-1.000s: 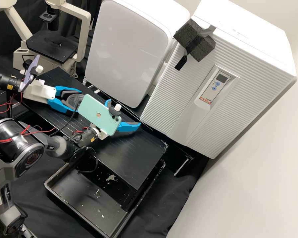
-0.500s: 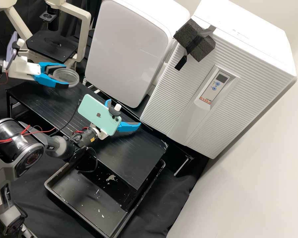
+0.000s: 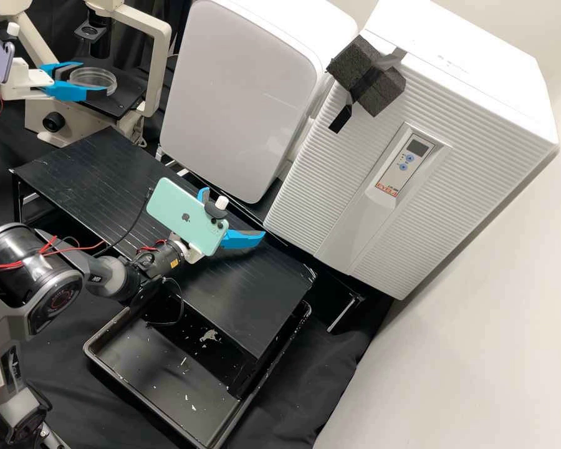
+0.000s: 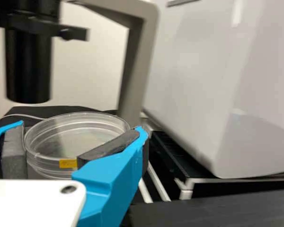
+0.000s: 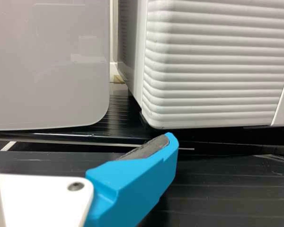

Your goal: Place the petri dish on the microscope

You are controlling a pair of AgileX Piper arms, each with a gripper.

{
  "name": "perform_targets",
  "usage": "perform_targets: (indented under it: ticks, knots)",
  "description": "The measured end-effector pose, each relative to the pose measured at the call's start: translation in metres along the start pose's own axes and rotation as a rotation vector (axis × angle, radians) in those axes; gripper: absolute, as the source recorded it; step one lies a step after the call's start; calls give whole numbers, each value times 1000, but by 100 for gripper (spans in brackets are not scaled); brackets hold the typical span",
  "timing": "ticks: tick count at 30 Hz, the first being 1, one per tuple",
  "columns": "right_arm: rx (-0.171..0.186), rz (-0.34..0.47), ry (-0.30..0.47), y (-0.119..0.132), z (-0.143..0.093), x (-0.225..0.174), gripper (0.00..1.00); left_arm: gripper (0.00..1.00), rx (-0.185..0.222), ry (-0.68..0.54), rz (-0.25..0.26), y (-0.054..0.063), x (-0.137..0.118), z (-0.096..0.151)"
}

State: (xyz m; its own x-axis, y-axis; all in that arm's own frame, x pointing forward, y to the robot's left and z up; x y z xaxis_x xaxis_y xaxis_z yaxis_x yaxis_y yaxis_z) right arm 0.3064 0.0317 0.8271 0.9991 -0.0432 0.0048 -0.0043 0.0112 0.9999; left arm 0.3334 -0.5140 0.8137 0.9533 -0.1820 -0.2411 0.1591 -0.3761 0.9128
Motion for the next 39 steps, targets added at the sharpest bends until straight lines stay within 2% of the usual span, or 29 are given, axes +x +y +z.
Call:
perform_targets:
  ticks: [7, 13, 18, 24, 28, 32, 39]
  knots:
    - [0, 0, 0, 0, 0, 0, 100, 0, -4, 30, -10, -2, 11, -12]
    - [0, 0, 0, 0, 0, 0, 100, 0, -1, 53, -7, 3, 23, -20]
    - [0, 0, 0, 0, 0, 0, 100, 0, 39, 111, -38, 3, 28, -33]
    - [0, 0, 0, 0, 0, 0, 100, 0, 87, 152, -43, 6, 34, -43]
    - [0, 0, 0, 0, 0, 0, 100, 0, 102, 159, -51, 5, 39, -45]
    - [0, 0, 0, 0, 0, 0, 100, 0, 103, 172, -66, 6, 45, -48]
    - [0, 0, 0, 0, 0, 0, 100, 0, 99, 181, -63, 6, 55, -51]
